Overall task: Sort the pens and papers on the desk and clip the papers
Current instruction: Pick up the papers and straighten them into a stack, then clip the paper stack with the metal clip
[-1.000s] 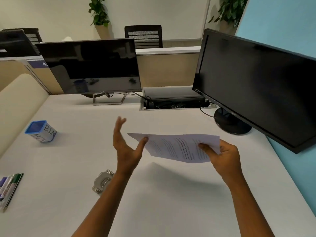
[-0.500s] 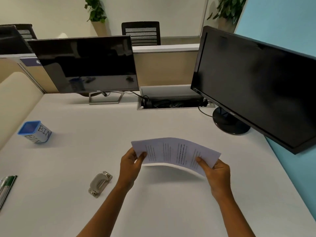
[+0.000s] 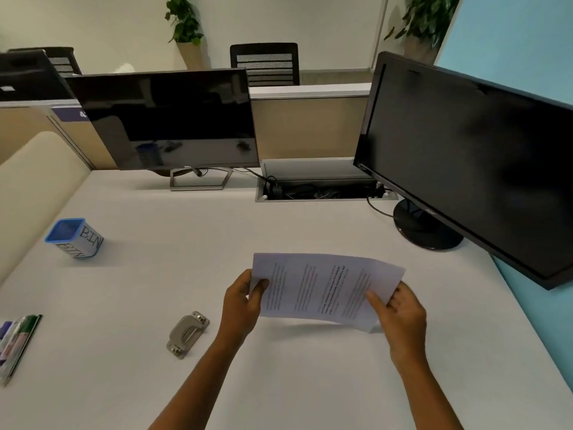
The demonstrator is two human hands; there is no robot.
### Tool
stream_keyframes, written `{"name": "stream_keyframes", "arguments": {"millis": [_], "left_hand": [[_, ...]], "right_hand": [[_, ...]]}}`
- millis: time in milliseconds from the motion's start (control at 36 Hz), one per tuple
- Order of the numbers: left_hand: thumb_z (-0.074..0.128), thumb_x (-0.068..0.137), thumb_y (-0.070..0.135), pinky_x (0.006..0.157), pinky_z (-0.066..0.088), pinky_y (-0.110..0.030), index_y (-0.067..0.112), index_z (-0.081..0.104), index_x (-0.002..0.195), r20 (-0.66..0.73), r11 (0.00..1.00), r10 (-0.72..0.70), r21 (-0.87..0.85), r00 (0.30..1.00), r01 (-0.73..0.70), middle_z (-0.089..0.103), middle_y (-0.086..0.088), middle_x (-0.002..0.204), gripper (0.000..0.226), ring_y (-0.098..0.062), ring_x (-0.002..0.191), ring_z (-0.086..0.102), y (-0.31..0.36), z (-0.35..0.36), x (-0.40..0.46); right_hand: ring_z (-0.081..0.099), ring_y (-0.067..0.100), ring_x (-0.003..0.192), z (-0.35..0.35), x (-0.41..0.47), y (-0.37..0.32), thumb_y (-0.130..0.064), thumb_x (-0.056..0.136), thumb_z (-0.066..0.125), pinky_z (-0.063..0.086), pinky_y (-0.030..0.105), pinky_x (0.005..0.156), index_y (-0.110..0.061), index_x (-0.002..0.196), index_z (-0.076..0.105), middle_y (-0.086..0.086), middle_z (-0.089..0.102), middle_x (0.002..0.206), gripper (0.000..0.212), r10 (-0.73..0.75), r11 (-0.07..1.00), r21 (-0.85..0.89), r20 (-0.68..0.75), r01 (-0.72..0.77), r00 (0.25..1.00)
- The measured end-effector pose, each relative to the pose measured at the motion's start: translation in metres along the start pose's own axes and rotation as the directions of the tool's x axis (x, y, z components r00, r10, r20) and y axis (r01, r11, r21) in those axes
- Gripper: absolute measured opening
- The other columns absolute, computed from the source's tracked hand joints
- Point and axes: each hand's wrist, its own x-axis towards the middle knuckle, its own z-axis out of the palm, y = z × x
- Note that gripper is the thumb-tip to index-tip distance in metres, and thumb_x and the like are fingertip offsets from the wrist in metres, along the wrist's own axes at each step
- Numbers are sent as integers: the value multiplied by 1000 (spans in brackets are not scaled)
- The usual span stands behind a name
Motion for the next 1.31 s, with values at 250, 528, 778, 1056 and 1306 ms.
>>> {"name": "stream_keyframes", "arguments": {"millis": [250,528,778,1056,1306], "left_hand": [[58,103,6,81,51,-14,25,70,115,174,960,207,154,963,-234,71,17,106,26,-10,99,69,14,-11,12],[61,102,13,85,51,-11,35,68,118,267,959,178,169,947,-228,71,22,112,28,-5,105,69,12,-27,2],[75,94,19,101,51,-39,13,61,138,-54,885,-125,446,991,136,69,-4,130,46,-22,115,66,-44,-87,-12],[62,100,31,96,49,-36,14,62,140,-98,721,-540,458,836,520,69,-12,126,43,-28,113,66,-99,-162,-35],[59,100,30,83,50,-31,19,67,133,0,744,-567,430,824,512,72,0,102,35,-20,96,67,-93,-160,-41]], "right_hand": [[34,11,151,5,4,-52,-25,84,85,25,53,126,-28,154,41,-10,43,159,83,-405,761,-392,336,517,850],[70,9,75,31,-19,-49,-23,99,67,61,41,66,-24,90,71,-13,74,84,10,-151,785,-435,557,441,817],[73,12,86,49,-36,4,-22,99,67,63,31,76,-18,105,74,-7,77,102,11,23,879,-438,436,190,900],[74,-2,79,86,-81,15,-11,99,65,58,15,63,-33,101,73,-16,77,96,24,236,963,-197,302,-181,924],[75,2,76,114,-107,24,-17,99,69,58,16,59,-33,102,72,-15,78,91,17,378,926,-97,286,-365,881]]}}
